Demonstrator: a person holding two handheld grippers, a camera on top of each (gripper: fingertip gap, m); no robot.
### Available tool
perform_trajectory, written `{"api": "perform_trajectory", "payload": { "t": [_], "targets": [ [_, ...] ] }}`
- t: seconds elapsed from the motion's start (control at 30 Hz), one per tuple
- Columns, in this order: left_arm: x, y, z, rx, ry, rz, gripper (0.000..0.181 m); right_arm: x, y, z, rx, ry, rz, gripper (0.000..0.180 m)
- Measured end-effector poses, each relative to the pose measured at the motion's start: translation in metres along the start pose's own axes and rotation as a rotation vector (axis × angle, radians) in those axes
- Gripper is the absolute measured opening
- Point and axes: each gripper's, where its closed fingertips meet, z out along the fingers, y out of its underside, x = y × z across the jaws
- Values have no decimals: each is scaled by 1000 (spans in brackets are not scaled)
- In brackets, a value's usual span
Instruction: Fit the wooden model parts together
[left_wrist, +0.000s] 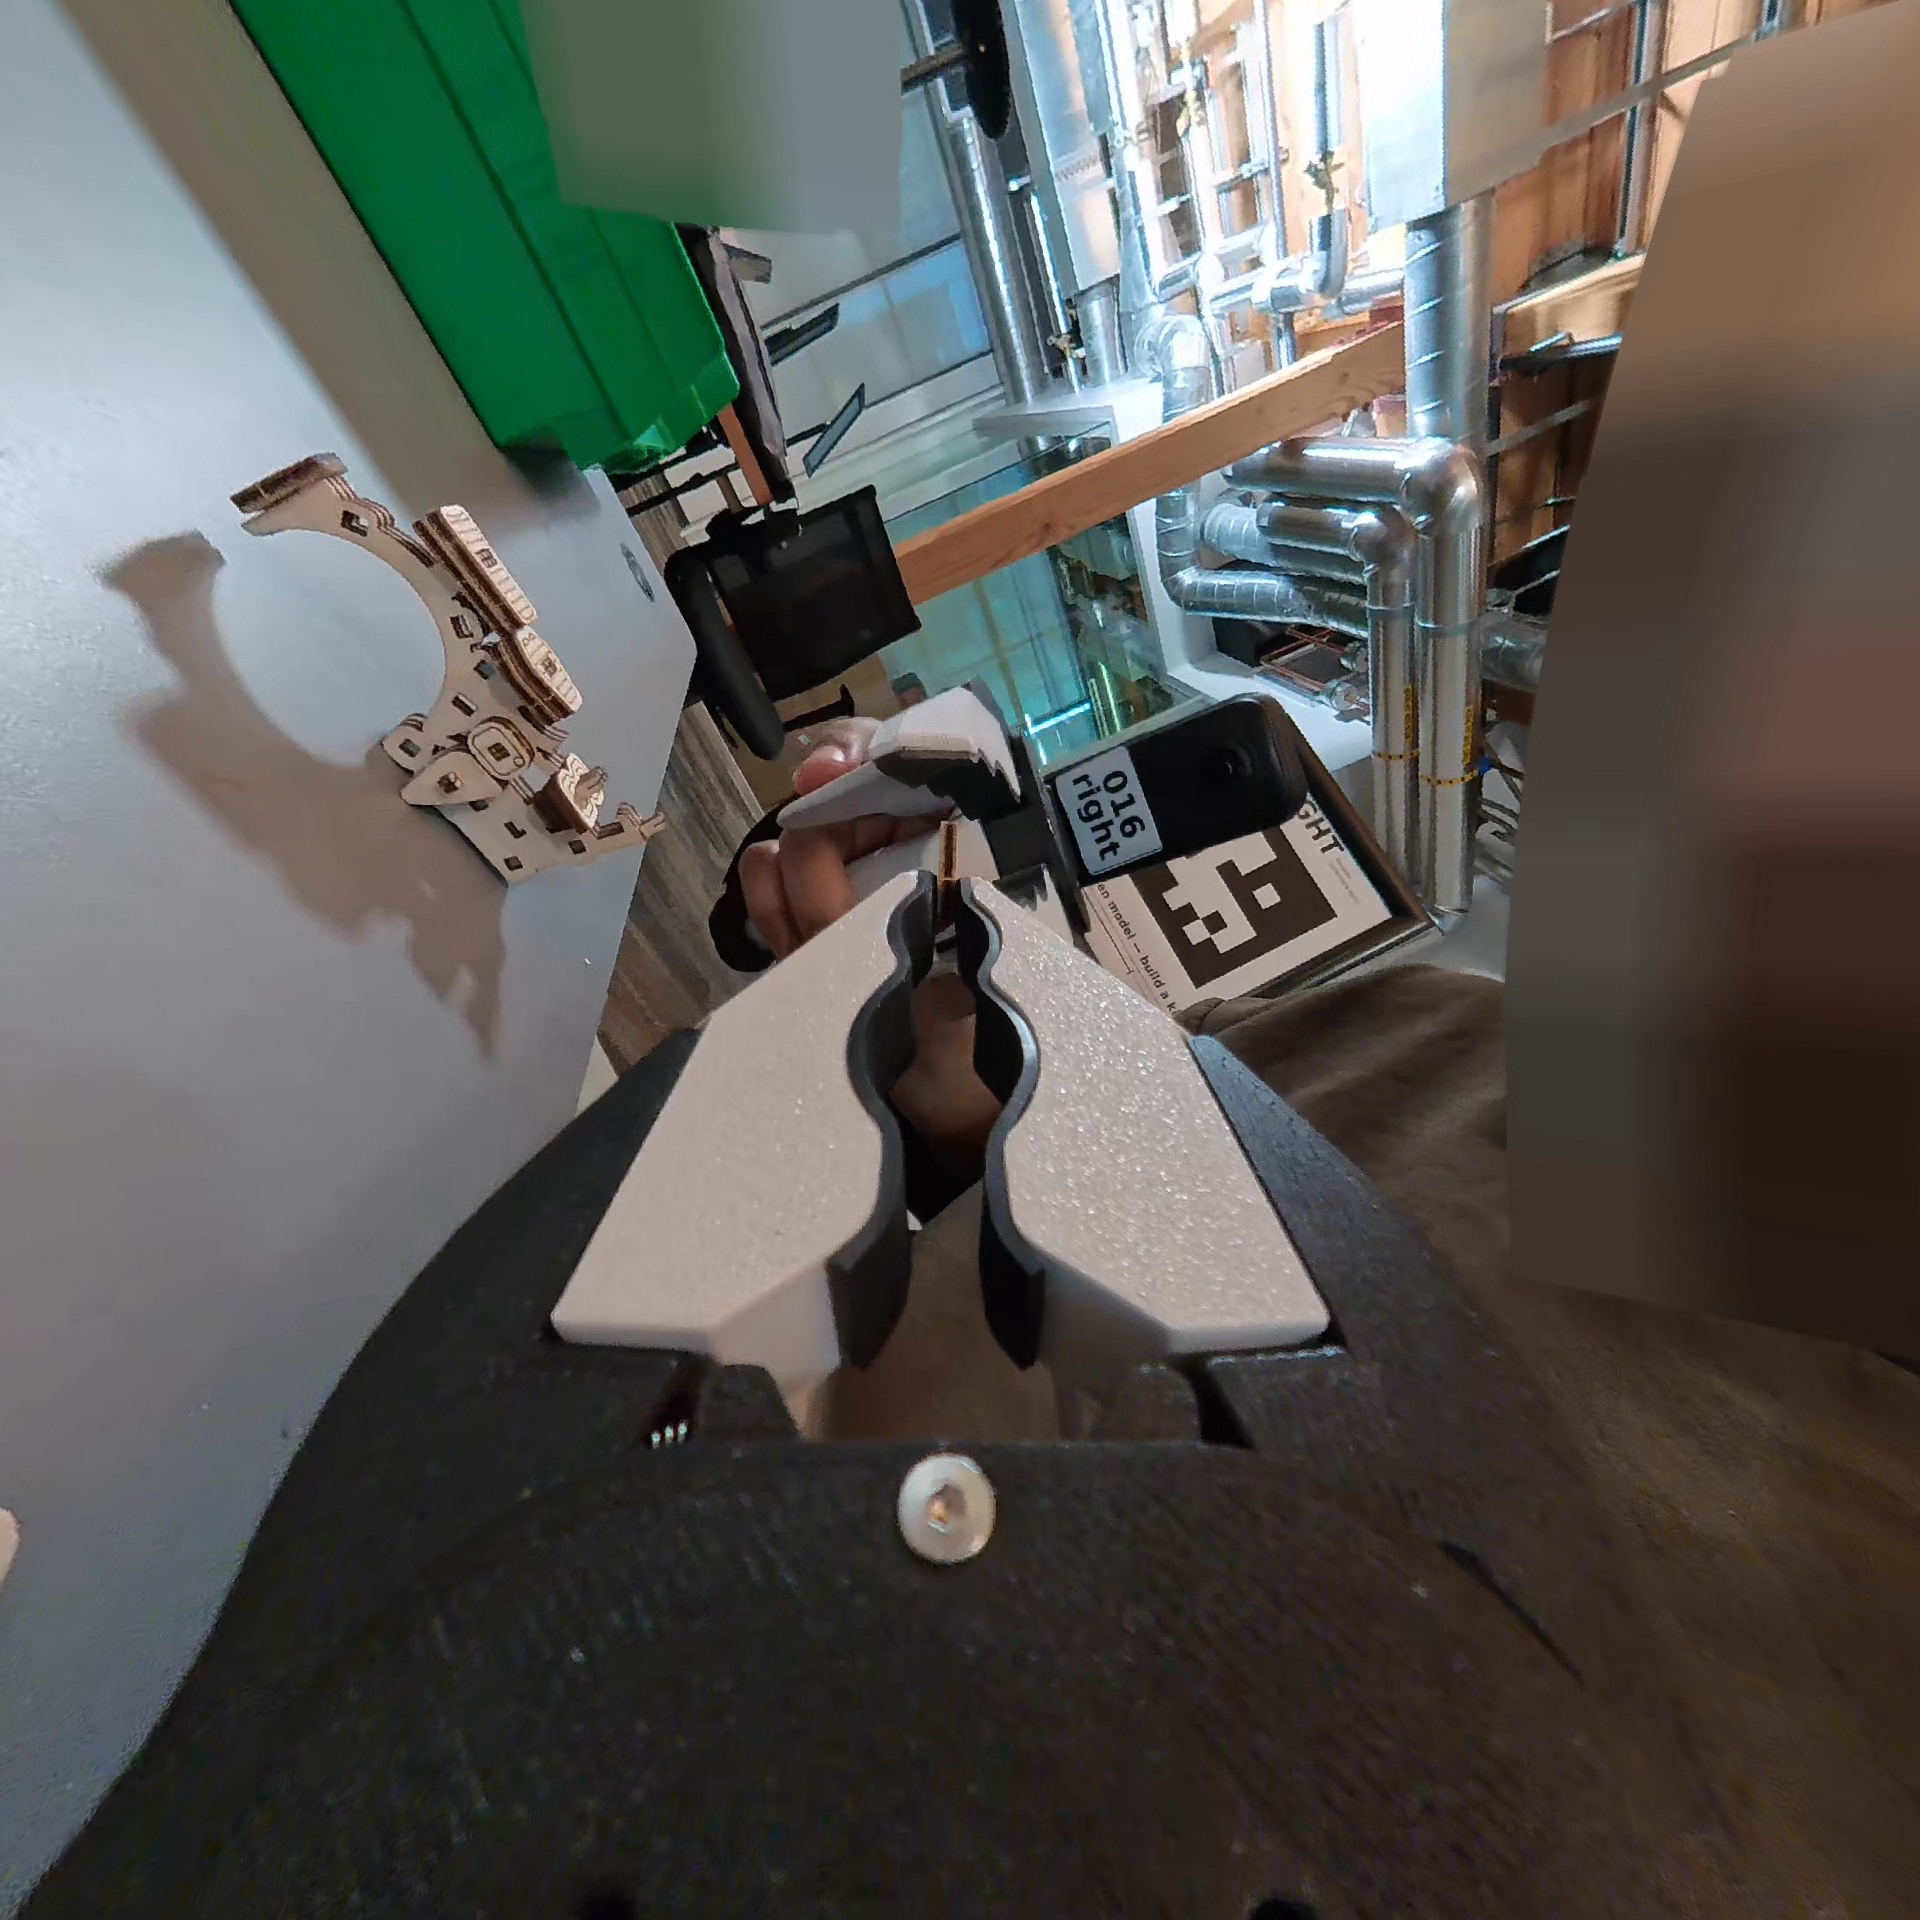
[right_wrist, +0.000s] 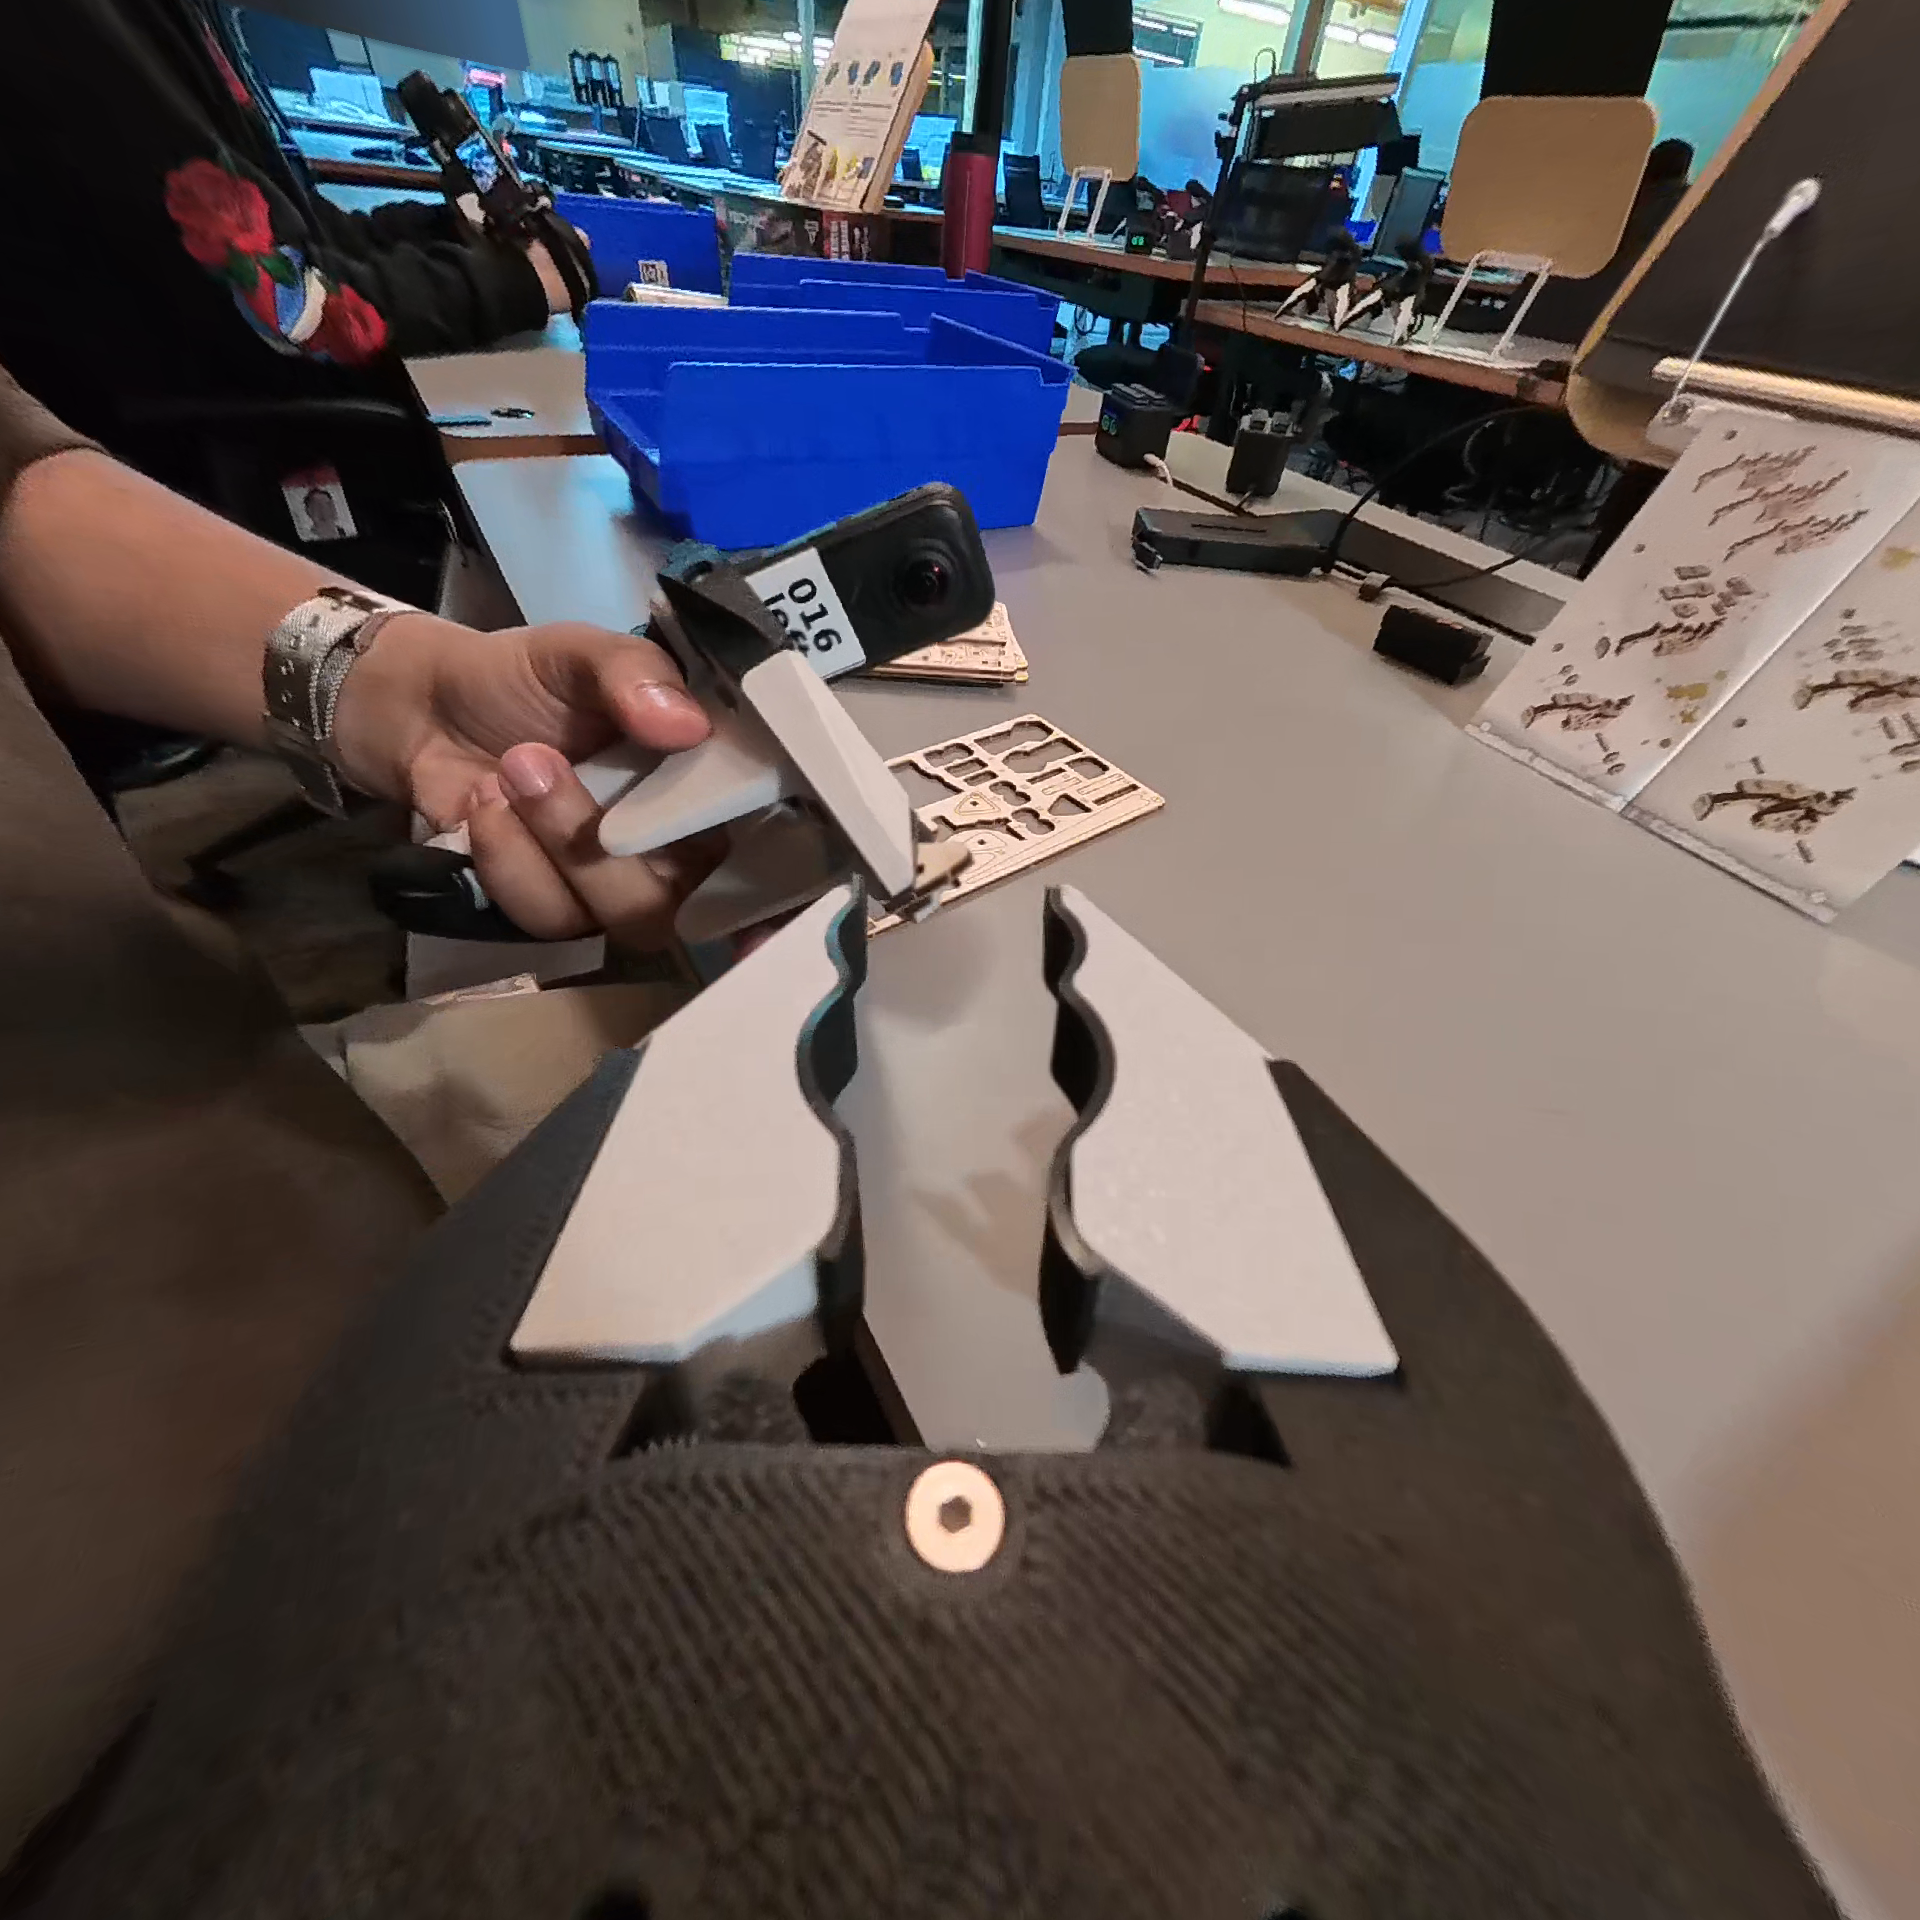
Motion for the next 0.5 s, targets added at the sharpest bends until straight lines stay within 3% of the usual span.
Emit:
{"api": "perform_trajectory", "payload": {
  "t": [0.33, 0.5],
  "targets": [
    [1, 6, 0, -30, 38, -77, 0, -12, -1, 1, -7, 12, -190, 17],
    [4, -1, -3, 3, 54, -77, 34, -8, -1, 0, -1, 4, -109, 17]
  ]
}}
